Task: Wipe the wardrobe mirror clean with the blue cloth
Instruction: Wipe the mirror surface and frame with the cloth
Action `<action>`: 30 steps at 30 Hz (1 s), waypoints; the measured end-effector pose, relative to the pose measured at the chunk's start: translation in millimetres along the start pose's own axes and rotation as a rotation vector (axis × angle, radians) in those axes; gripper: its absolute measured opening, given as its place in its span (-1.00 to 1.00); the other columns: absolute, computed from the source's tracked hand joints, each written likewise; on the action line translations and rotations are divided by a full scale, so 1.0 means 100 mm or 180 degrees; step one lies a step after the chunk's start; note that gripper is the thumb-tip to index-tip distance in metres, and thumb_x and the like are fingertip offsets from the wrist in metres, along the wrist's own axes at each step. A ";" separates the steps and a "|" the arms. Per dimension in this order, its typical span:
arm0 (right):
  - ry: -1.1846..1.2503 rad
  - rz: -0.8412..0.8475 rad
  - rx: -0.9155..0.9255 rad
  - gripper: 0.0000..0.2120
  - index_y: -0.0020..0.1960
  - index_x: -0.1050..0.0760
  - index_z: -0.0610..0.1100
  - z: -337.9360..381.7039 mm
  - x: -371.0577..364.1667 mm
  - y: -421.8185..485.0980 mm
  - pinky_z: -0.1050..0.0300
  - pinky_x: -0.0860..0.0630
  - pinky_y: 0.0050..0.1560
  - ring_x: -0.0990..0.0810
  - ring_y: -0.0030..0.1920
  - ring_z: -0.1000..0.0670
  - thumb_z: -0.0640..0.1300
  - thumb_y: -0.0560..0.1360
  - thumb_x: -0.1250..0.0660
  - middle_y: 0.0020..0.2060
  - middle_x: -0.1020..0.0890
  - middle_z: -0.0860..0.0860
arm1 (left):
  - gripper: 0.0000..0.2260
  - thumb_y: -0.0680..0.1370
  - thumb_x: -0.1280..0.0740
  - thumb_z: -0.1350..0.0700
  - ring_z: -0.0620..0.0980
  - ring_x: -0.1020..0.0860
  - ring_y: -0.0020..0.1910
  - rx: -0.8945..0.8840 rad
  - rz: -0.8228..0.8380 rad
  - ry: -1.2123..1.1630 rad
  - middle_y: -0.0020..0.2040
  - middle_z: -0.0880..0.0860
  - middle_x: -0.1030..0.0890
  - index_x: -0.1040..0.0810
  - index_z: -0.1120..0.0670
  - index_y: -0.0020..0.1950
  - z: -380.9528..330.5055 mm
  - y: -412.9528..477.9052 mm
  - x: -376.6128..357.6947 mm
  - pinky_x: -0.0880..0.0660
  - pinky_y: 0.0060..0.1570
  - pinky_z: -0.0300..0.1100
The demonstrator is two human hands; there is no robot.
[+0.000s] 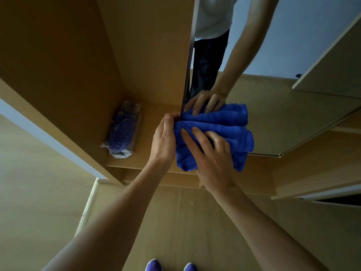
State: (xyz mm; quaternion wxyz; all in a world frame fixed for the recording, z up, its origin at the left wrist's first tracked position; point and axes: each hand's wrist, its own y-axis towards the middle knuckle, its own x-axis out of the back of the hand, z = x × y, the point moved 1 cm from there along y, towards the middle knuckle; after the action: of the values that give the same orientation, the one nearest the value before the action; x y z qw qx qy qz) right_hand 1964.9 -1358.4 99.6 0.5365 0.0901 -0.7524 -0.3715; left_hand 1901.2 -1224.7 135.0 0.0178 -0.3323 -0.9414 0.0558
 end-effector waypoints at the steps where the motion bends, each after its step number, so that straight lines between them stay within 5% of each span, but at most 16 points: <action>1: -0.0014 0.0036 -0.0015 -0.43 0.51 -0.37 0.00 0.02 -0.04 -0.03 -0.04 -0.37 0.25 -0.42 0.23 -0.13 -0.11 0.54 -0.43 0.36 -0.54 -0.02 | -0.65 0.73 -0.02 -0.10 -0.26 -0.60 0.12 0.0029 -0.0010 0.0033 0.11 -0.16 -0.67 -0.62 -0.18 0.14 0.05 0.00 0.00 -0.49 0.18 -0.24; 10: 0.0200 0.0421 0.0028 -0.49 0.44 -0.44 -0.01 0.06 -0.32 -0.29 0.01 -0.45 0.15 -0.46 0.17 -0.10 -0.10 0.50 -0.41 0.31 -0.56 0.01 | -0.65 0.73 -0.01 -0.07 -0.19 -0.59 0.15 0.0092 0.0008 0.0112 0.11 -0.13 -0.66 -0.60 -0.16 0.12 0.29 0.00 0.00 -0.49 0.19 -0.21; 18: 0.0620 0.1475 -0.0134 -0.25 0.42 -0.45 -0.04 0.07 -0.38 -0.48 -0.02 -0.52 0.18 -0.53 0.16 -0.12 -0.22 0.27 -0.59 0.24 -0.56 0.01 | -0.59 0.68 -0.01 -0.19 -0.05 -0.56 0.27 0.0212 0.0137 0.0127 0.20 -0.06 -0.64 -0.57 -0.08 0.23 0.29 -0.08 -0.01 -0.41 0.41 0.07; 22: 0.0848 0.1934 -0.0265 -0.34 0.44 -0.42 -0.01 0.01 -0.28 -0.39 0.02 -0.45 0.27 -0.51 0.21 -0.08 -0.17 0.37 -0.50 0.26 -0.55 0.03 | -0.74 0.70 -0.02 -0.20 -0.12 -0.54 0.27 0.0394 0.0231 0.0251 0.18 -0.20 -0.60 -0.51 -0.33 0.10 0.18 -0.12 0.02 -0.39 0.42 0.06; 26: 0.1001 0.2330 -0.0386 -0.45 0.48 -0.33 0.03 -0.16 0.00 -0.32 0.11 -0.33 0.28 -0.44 0.19 -0.03 -0.13 0.51 -0.32 0.28 -0.49 0.10 | -0.70 0.60 -0.02 -0.31 -0.10 -0.54 0.26 0.0308 0.0357 0.0334 0.15 -0.19 -0.62 -0.53 -0.31 0.06 -0.07 -0.20 0.05 -0.38 0.43 0.10; 30: 0.0841 0.2172 -0.0456 -0.43 0.45 -0.36 0.04 -0.30 0.47 -0.10 0.06 -0.40 0.22 -0.46 0.14 -0.03 -0.10 0.46 -0.35 0.25 -0.52 0.10 | -0.68 0.62 -0.04 -0.30 -0.15 -0.55 0.23 -0.0007 0.0428 0.0342 0.15 -0.20 -0.63 -0.54 -0.28 0.16 -0.54 -0.27 0.03 -0.42 0.37 0.05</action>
State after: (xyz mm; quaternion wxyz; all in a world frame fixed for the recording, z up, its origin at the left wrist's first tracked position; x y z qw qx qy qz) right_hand 1969.1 -1404.1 131.8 0.7269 -0.1565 -0.6354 -0.2082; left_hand 1885.5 -1238.5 191.5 0.0641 -0.3973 -0.9147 0.0379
